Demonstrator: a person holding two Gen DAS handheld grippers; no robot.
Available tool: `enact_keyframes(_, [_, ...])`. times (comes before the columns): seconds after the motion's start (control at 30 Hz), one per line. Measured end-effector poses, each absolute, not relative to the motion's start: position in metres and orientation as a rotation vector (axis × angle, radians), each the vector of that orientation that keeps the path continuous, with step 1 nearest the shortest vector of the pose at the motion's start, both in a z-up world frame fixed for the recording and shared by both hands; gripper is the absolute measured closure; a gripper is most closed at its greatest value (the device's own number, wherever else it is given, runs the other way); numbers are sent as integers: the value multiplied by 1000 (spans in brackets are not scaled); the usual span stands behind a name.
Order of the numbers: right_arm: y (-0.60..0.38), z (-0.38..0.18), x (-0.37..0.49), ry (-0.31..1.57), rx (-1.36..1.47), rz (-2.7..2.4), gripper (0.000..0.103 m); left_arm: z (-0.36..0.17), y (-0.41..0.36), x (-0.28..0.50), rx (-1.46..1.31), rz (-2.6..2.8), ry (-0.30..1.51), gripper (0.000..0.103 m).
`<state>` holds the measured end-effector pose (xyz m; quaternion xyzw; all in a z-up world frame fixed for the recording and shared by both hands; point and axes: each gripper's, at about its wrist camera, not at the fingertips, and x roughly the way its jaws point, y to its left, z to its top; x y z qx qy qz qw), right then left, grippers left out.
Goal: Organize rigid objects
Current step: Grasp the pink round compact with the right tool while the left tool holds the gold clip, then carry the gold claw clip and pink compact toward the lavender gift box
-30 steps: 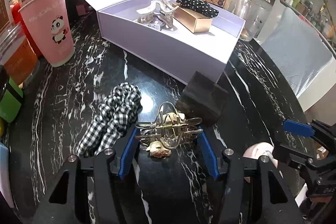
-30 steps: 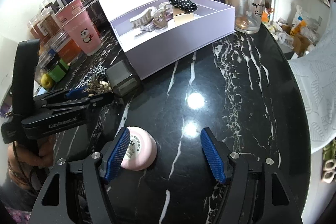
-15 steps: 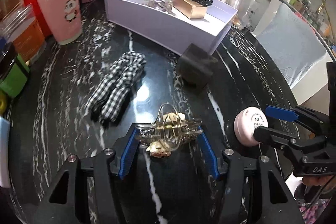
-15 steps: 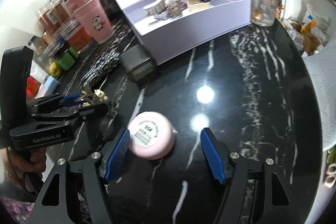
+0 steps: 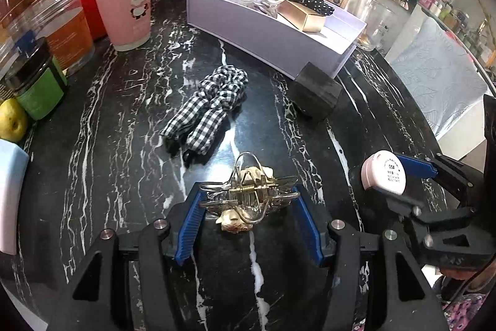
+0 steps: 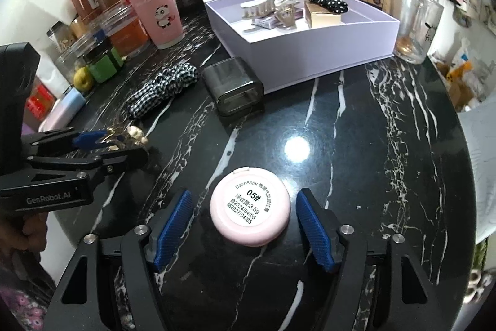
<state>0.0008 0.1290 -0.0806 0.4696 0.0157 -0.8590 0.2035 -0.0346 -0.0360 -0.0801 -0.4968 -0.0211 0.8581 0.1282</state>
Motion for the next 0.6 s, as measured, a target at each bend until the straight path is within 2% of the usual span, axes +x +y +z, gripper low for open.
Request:
enact_keyframes(0.07, [129,-81,1,62,1294,-2428,52,-80,-39,-32,-1442,2498,-71,47])
enact_keyframes(0.6, [126,-77,11,54,1248,-2414,52,-70,-32,-24,-1391,2518,-49,47])
